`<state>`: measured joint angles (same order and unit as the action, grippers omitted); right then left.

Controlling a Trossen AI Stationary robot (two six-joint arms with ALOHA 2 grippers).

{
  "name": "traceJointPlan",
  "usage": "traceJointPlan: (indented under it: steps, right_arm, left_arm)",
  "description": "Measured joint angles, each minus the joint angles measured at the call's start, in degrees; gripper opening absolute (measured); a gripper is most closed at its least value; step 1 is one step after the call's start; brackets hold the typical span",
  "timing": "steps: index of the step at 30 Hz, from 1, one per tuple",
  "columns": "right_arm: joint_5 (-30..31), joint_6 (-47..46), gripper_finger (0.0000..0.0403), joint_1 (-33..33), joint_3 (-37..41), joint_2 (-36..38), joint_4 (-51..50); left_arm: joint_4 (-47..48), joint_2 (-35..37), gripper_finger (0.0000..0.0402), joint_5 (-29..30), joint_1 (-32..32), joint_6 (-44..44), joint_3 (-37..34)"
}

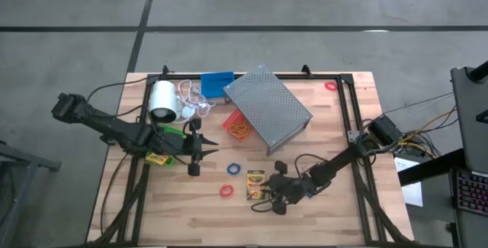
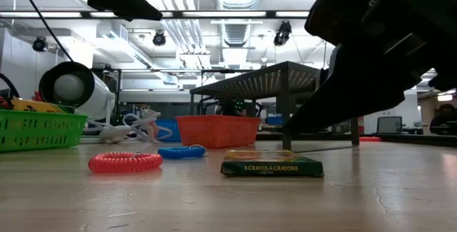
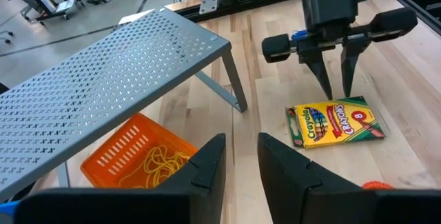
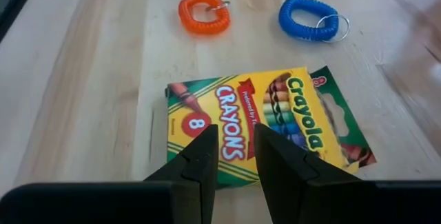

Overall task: Pick & Place Office Desk Supplies
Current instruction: Put the crayon box into the green bin

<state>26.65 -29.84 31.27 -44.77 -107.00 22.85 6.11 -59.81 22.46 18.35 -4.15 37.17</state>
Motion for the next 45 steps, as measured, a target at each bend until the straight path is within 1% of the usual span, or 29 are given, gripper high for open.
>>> traceJointPlan:
  steps: [5,6,9,11,13,16,19,21,27,31,34,39,45]
  right_arm:
    - [-0.4,-0.2,0.0093,0.0,0.0,0.0,0.0]
    - [-1.2,-0.2,0.0093,0.2,0.0,0.0,0.1]
    - [-6.3,0.0,0.0091,1.0,0.0,0.0,0.4]
    - [-7.5,0.1,0.0086,1.7,0.0,0.0,0.5]
    - [-6.4,0.1,0.0079,2.2,0.0,0.0,0.5]
    - [-3.0,-0.1,0.0068,2.1,0.0,0.0,0.5]
    - [-2.5,-1.7,0.0060,1.5,0.0,0.0,0.5]
    - [-2.5,-3.1,0.0058,1.4,0.0,0.0,0.5]
    - [-2.5,-3.4,0.0060,1.4,0.0,0.0,0.5]
    - [-2.3,-3.5,0.0067,1.4,0.0,0.0,0.6]
    - [-1.2,-3.2,0.0075,1.4,0.0,0.0,0.6]
    - [-0.2,-2.0,0.0082,3.0,0.0,0.0,0.7]
    - [1.3,-2.3,0.0073,4.9,0.0,0.0,0.8]
  left_arm:
    - [0.0,0.0,0.0087,0.0,0.0,0.0,0.0]
    - [0.0,0.0,0.0087,0.0,0.0,0.0,0.0]
    - [0.0,0.0,0.0087,0.0,0.0,0.0,0.0]
    - [0.0,0.0,0.0087,0.0,0.0,0.0,0.0]
    - [0.0,0.0,0.0087,0.0,0.0,0.0,0.0]
    - [0.0,0.0,0.0087,0.0,0.0,0.0,0.0]
    - [-0.1,0.0,0.0087,0.0,0.0,0.6,0.0]
    - [-0.1,0.0,0.0087,0.0,0.0,3.7,0.0]
    - [-0.3,0.0,0.0087,0.0,0.0,13.9,0.0]
    - [-0.2,0.0,0.0087,0.0,0.0,24.0,0.0]
    - [-0.1,-0.2,0.0087,-0.3,-0.2,30.0,0.0]
    - [-0.9,-2.7,0.0087,-7.0,-0.2,32.9,0.0]
    - [-5.2,-7.6,0.0087,-7.3,-0.3,32.3,0.0]
